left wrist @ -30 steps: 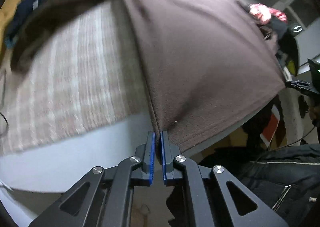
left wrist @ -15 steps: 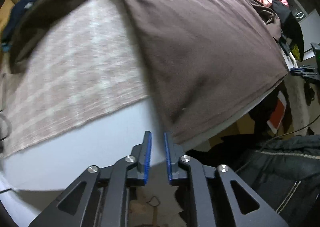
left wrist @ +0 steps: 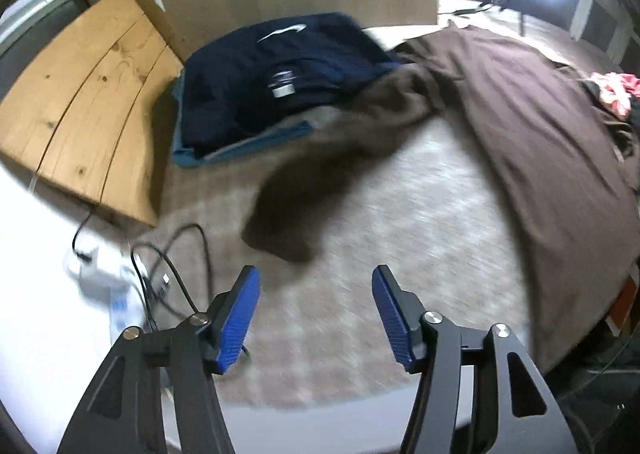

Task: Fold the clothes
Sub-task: 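Grasp the brown fleece sleeve cuff with the right tool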

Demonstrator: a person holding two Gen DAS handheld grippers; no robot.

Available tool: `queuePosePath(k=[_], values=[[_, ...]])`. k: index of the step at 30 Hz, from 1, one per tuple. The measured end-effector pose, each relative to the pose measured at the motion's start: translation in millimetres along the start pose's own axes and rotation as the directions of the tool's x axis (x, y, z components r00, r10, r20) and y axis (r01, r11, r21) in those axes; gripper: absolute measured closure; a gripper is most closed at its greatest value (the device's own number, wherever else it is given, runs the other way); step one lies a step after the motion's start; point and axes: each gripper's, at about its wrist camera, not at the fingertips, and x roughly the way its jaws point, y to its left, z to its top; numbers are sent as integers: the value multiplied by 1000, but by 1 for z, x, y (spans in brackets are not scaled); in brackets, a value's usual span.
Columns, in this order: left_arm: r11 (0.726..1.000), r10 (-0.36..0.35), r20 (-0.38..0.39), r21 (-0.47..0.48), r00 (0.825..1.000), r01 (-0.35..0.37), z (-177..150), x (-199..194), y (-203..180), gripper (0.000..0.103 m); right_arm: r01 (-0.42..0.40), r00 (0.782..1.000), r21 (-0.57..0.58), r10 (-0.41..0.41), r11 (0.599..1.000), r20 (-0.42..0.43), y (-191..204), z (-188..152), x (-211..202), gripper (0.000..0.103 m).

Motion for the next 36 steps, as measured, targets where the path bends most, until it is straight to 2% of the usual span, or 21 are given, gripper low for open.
queuePosePath(k=[2, 5, 10, 15, 20, 23, 25, 28, 29, 30, 31, 33, 36], values=[[999, -18, -60, -28, 998, 17, 9, 30, 16, 46, -17, 1000, -54, 17, 998, 0, 35, 38, 35, 57], [998, -60, -98, -35, 993, 57, 10, 56, 29, 46, -74, 997, -160, 71, 984, -25, 92, 68, 89, 57], [993, -115, -117, -27, 986, 113, 10, 84, 40, 46, -204, 977, -380, 162, 902, -140, 202, 95, 184, 57], [983, -180, -76, -50, 981, 176, 4, 80, 47, 46, -326, 942, -557, 210, 764, -264, 306, 107, 265, 55], [970, -205, -1, -133, 979, 203, -19, 54, 61, 46, -416, 906, -703, 191, 577, -379, 389, 98, 327, 53], [963, -200, 23, -178, 980, 201, -31, 45, 65, 46, -431, 897, -757, 147, 490, -416, 417, 89, 356, 52], [960, -192, 31, -201, 981, 194, -38, 42, 66, 46, -456, 884, -771, 123, 445, -451, 428, 83, 374, 51], [955, -186, 27, -230, 982, 187, -42, 40, 66, 46, -489, 863, -774, 97, 402, -495, 431, 74, 390, 53], [953, -184, 26, -241, 983, 185, -43, 37, 67, 46, -493, 861, -775, 95, 396, -499, 429, 73, 392, 57], [950, -186, 27, -251, 982, 187, -42, 40, 67, 46, -503, 856, -764, 111, 403, -505, 424, 74, 391, 78], [947, -188, 28, -261, 982, 189, -40, 43, 67, 46, -522, 846, -744, 138, 417, -516, 417, 77, 387, 95], [940, -195, 30, -280, 980, 195, -37, 48, 67, 46, -553, 827, -710, 183, 435, -532, 402, 79, 378, 94], [929, -232, 45, -285, 972, 235, -31, 47, 63, 46, -575, 814, -693, 215, 434, -540, 377, 71, 361, 95]])
